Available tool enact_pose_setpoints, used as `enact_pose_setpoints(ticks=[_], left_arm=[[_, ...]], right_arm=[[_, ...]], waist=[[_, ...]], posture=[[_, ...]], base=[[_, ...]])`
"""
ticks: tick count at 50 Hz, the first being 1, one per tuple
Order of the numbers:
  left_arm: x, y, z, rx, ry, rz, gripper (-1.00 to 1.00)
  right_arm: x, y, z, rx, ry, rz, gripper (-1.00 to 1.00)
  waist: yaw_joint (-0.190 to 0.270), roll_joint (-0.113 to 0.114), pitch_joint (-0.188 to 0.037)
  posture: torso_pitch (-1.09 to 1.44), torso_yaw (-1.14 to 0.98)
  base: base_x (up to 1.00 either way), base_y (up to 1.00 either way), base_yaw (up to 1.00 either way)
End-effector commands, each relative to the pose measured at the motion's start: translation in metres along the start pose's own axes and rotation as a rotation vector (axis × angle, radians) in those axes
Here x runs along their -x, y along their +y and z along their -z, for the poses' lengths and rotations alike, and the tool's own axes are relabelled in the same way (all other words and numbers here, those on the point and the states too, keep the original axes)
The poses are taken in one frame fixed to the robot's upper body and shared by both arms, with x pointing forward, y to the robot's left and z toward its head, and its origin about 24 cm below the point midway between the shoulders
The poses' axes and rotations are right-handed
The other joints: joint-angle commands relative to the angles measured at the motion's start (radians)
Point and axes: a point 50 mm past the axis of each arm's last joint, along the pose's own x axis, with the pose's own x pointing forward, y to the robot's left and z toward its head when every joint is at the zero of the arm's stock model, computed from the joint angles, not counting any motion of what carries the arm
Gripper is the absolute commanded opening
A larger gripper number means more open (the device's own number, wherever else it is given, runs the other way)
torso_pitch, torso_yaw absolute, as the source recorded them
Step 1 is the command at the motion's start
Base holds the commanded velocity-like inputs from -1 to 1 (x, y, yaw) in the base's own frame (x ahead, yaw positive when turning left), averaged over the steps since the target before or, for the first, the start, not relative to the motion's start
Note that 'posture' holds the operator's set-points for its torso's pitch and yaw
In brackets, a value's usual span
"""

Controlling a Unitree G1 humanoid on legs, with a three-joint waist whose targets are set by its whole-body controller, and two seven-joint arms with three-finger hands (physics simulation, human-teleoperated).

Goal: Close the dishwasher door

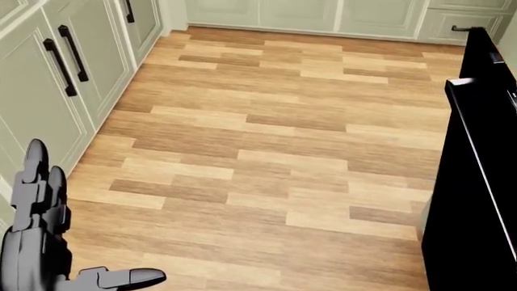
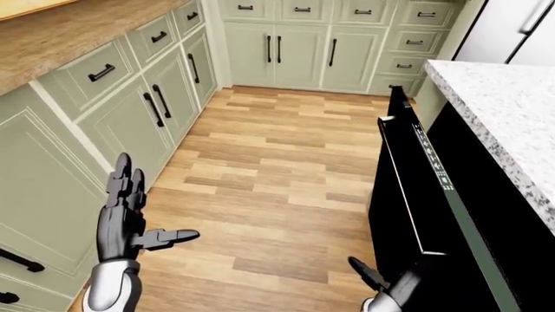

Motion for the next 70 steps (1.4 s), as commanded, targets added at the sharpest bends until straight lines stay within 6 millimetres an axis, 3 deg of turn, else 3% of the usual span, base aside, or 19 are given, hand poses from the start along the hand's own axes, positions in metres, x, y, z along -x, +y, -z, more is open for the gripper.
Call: enact_pose_setpoints(ticks=[1, 28, 42, 70], left_arm=[[-0.004, 0.001, -0.016, 0.004, -0.087, -0.002, 1.0], [-0.002, 0.0, -0.017, 0.003, -0.087, -0.001, 1.0], [-0.002, 0.0, -0.017, 0.004, -0.089, -0.001, 1.0], [-0.001, -0.001, -0.016, 0.004, -0.088, 0.001, 1.0]], right_arm=[[-0.012, -0.022, -0.003, -0.057, 0.006, 0.168, 1.0], [-0.035, -0.08, 0.004, -0.073, 0.031, 0.254, 1.0], [-0.052, -0.085, -0.009, -0.052, 0.022, 0.208, 1.0], [-0.063, -0.093, -0.019, -0.075, 0.013, 0.222, 1.0]], waist=[[-0.012, -0.006, -0.014], [-0.017, -0.017, -0.006], [-0.014, -0.024, -0.008], [-0.008, -0.034, -0.029]], posture=[[0.0, 0.0], [0.0, 0.0], [0.0, 0.0], [0.0, 0.0]], base=[[0.0, 0.0, 0.0], [0.0, 0.0, 0.0], [0.0, 0.0, 0.0], [0.0, 0.0, 0.0]])
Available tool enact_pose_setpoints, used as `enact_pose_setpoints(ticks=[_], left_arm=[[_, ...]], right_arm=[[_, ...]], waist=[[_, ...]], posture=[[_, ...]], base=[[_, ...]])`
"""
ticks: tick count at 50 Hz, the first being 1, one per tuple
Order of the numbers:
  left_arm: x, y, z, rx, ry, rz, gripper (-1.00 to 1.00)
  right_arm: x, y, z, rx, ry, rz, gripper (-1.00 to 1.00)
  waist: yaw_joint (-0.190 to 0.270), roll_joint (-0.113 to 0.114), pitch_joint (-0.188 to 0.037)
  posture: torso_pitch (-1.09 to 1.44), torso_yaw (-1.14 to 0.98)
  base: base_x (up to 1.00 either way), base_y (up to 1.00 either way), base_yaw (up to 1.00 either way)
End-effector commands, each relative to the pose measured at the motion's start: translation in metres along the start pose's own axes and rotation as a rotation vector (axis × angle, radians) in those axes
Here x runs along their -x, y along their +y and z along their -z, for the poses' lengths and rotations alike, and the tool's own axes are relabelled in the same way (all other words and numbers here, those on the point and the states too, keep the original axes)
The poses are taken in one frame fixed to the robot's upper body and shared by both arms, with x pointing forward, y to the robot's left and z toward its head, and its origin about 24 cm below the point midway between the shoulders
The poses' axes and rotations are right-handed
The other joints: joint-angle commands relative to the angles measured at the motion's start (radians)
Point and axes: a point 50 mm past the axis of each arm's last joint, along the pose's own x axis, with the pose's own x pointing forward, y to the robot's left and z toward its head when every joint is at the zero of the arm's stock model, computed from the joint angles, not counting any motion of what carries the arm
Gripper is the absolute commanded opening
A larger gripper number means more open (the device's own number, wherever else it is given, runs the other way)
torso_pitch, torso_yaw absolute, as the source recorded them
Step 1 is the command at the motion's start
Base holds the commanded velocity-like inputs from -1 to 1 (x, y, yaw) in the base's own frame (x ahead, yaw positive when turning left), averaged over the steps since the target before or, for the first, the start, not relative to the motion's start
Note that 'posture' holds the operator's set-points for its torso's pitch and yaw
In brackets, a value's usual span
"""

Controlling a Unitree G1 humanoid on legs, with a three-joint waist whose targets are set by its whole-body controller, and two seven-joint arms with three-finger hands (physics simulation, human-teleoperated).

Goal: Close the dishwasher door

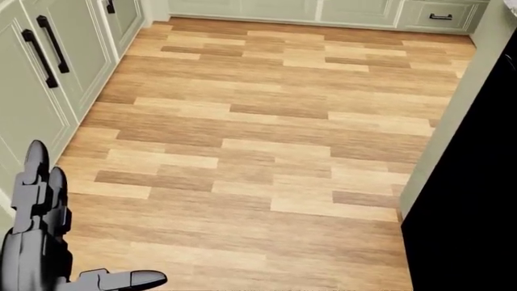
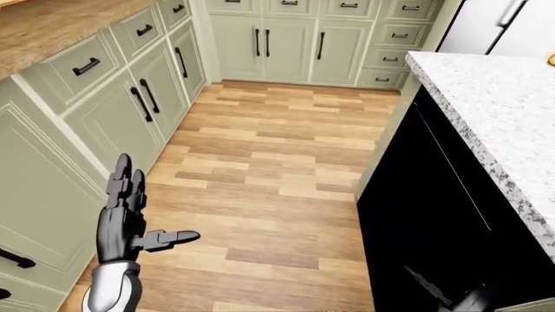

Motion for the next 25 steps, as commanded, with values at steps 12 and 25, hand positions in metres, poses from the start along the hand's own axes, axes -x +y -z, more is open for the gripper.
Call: enact_pose_setpoints(ticks=[12, 25], left_arm=[[-0.004, 0.0, -0.015, 0.001, -0.088, -0.002, 1.0], [-0.004, 0.001, -0.016, -0.001, -0.091, -0.003, 1.0]], right_arm=[[-0.017, -0.021, -0.015, -0.063, -0.033, 0.109, 1.0], [-0.021, -0.025, -0.019, -0.075, -0.036, 0.122, 1.0]], waist=[[-0.007, -0.005, -0.018], [-0.007, -0.003, -0.015]], posture=[[0.0, 0.0], [0.0, 0.0]], base=[[0.0, 0.0, 0.0], [0.0, 0.0, 0.0]])
